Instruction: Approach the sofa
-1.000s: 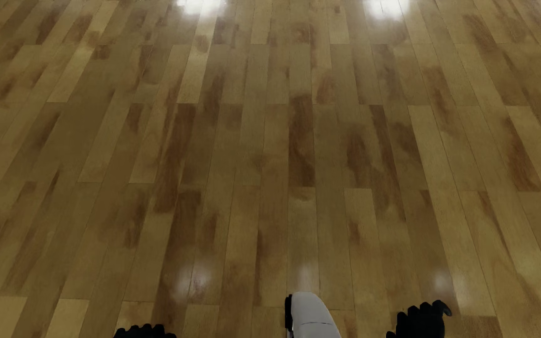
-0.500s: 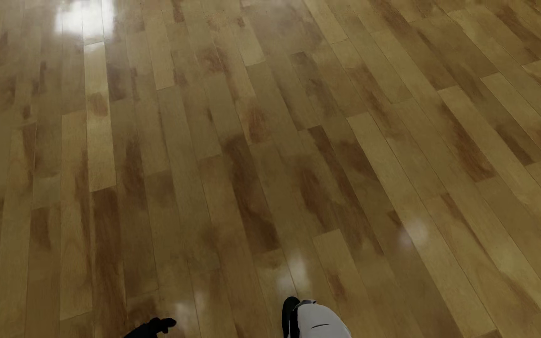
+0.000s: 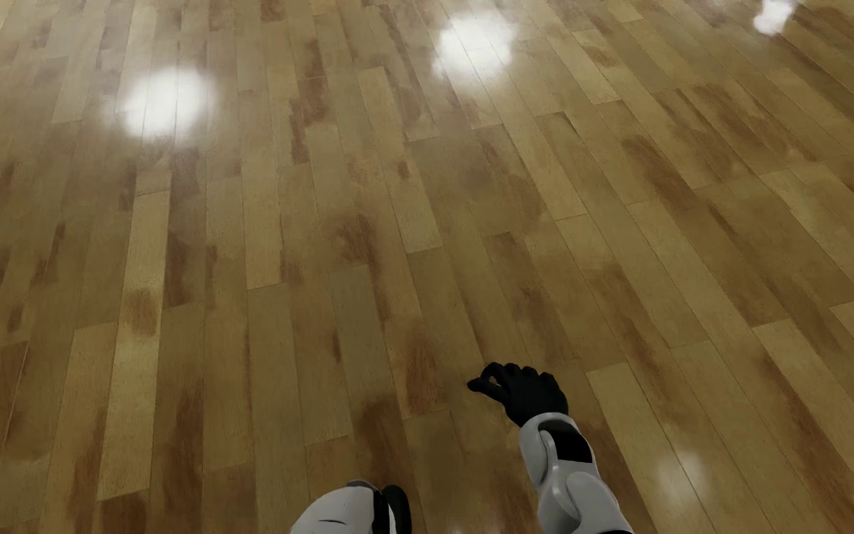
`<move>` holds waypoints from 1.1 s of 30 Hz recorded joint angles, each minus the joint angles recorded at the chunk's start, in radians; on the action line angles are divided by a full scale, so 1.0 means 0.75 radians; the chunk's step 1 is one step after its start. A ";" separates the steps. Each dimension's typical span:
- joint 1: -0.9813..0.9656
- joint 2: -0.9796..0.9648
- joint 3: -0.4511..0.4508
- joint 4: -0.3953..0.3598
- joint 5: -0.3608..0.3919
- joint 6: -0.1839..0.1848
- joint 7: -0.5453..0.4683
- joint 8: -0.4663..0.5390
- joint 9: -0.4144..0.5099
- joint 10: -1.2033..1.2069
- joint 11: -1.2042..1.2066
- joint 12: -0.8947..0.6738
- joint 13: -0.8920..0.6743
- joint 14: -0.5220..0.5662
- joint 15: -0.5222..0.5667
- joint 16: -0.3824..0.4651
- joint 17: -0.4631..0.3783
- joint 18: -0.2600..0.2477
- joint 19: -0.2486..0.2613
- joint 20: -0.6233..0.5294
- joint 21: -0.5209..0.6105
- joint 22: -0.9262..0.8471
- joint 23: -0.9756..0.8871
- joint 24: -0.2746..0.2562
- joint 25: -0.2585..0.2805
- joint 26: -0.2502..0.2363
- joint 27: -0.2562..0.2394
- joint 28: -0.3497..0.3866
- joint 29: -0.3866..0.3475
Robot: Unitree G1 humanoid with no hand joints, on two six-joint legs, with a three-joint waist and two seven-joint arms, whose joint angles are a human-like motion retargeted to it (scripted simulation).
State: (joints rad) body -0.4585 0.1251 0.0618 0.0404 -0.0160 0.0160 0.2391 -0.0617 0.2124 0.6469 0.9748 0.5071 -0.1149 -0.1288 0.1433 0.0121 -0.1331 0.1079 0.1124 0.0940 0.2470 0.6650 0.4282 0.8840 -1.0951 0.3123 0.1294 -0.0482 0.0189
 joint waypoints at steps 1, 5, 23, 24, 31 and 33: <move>0.089 -0.138 -0.009 -0.011 -0.020 -0.022 0.017 0.034 0.000 -0.001 0.240 -0.032 0.040 -0.072 0.028 -0.039 0.026 -0.011 -0.008 0.015 -0.057 -0.031 0.068 -0.022 0.013 -0.006 0.070 0.041 -0.017; 0.478 -0.698 -0.094 -0.071 -0.168 -0.052 -0.031 -0.047 -0.010 -0.235 0.421 -0.235 0.348 -0.196 -0.120 -0.021 0.114 -0.059 -0.087 -0.126 -0.375 -0.161 0.255 -0.013 0.130 -0.058 0.257 0.072 -0.062; 0.016 -0.230 -0.093 0.328 0.118 0.112 0.000 -0.125 -0.004 0.640 -0.879 -0.182 0.073 0.097 -0.377 0.124 0.232 -0.109 -0.158 -0.155 -0.436 -0.142 0.393 0.037 -0.213 -0.149 0.080 -0.211 0.041; -0.043 -0.156 -0.069 0.321 0.127 0.112 0.031 -0.118 -0.014 0.428 -0.904 -0.136 -0.025 0.089 -0.424 0.107 0.230 -0.104 -0.149 -0.091 -0.405 -0.167 0.344 0.022 -0.122 -0.170 0.036 -0.202 0.012; -0.048 0.252 -0.029 0.180 0.063 0.079 0.202 -0.091 -0.034 -0.391 -0.655 -0.030 -0.409 0.244 -0.465 0.021 -0.043 0.056 -0.030 -0.008 -0.077 0.018 0.189 0.129 0.016 -0.124 0.019 -0.078 -0.072; -0.025 0.109 -0.022 0.167 -0.066 0.033 0.213 -0.092 -0.020 -0.059 -0.075 -0.059 -0.304 0.113 -0.159 0.006 -0.072 0.147 0.013 -0.007 -0.083 0.069 0.188 0.195 0.056 -0.139 0.054 -0.140 -0.109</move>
State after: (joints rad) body -0.4771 0.2069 0.0456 0.1657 -0.0656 0.0410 0.3987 -0.1309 0.1972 0.6024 0.9188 0.4630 -0.3425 -0.0442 0.0243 0.0166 -0.1871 0.2185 0.1223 0.0884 0.1848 0.7170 0.5696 1.0306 -1.0528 0.2081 0.1698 -0.1535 -0.0627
